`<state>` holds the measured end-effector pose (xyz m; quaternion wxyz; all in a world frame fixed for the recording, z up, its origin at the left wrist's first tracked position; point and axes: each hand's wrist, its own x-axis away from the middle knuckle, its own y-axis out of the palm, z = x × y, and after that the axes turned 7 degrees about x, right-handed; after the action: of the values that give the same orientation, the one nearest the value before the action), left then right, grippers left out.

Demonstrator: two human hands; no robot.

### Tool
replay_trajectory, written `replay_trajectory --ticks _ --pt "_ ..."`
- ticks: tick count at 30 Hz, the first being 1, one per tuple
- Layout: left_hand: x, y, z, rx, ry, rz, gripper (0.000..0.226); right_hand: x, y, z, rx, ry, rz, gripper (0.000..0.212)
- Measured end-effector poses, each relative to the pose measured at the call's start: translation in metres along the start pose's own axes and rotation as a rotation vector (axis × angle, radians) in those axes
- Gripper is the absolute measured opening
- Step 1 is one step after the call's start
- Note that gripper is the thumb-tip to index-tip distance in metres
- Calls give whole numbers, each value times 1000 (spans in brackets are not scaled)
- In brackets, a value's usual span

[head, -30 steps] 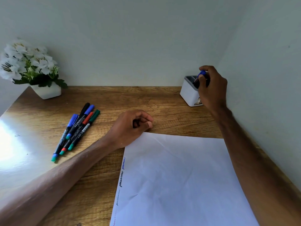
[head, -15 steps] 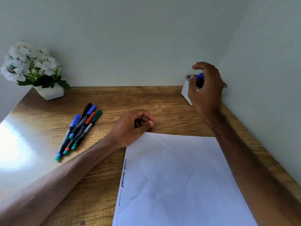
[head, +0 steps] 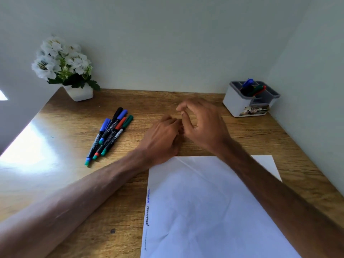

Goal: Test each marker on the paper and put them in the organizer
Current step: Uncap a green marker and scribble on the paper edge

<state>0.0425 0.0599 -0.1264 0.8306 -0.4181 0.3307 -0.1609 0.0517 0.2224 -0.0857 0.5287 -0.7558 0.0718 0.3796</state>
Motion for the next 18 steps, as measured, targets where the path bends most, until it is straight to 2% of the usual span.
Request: replay_trajectory --ticks 3,8,11,13,18 --pt "-2 -3 -12 -117 -8 -39 23 1 -8 -11 -83 -17 -122 13" --pt "-4 -7 -18 -88 -14 10 17 18 -40 -30 -207 -77 -93 15" --pt "-7 -5 -21 -82 -38 34 19 36 -46 -47 -290 -148 -362 16" --pt "-8 -7 -22 -66 -52 80 19 51 -39 -55 -248 -195 -498 14" --pt "5 -28 -34 -63 -61 174 17 63 -24 -55 -234 -184 -531 15"
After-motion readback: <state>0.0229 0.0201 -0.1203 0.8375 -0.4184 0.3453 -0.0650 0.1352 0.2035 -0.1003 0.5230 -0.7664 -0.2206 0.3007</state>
